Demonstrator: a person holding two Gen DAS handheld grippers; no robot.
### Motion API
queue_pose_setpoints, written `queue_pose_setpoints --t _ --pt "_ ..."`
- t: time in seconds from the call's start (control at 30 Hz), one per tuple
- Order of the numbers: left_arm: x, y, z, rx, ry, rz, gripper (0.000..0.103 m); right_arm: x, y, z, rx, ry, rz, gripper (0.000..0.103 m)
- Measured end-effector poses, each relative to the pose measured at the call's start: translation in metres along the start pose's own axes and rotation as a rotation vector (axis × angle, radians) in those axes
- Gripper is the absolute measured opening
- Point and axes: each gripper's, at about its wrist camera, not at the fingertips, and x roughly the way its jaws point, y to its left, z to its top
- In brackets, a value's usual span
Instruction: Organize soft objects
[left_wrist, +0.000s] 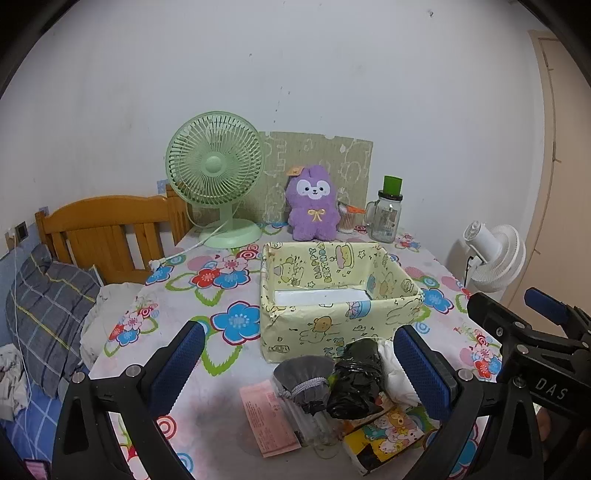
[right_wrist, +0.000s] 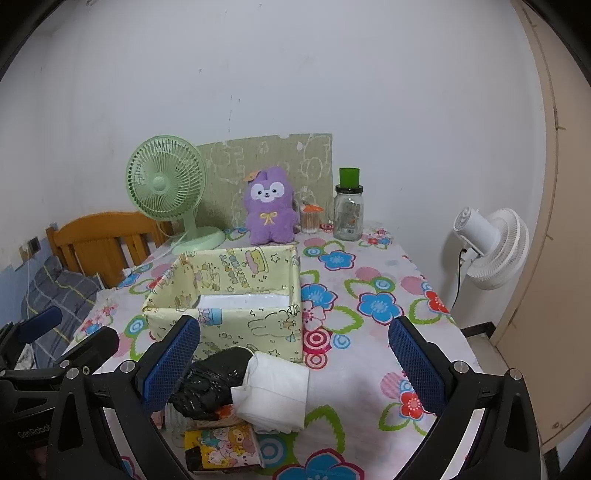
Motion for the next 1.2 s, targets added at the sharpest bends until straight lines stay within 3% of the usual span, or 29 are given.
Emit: queue_pose_setpoints --t 0.9,1.2 --pt "0.059 0.005 -0.021 0.007 0.166 0.005 0.101 0.062 0.011 -0.018 -0.007 0.143 0.044 0.103" --pt "0.083 0.005 -0.029 0.007 0.24 0.017 0.093 0.089 0.012 -0.029 -0.016 0.22 0.021 0.103"
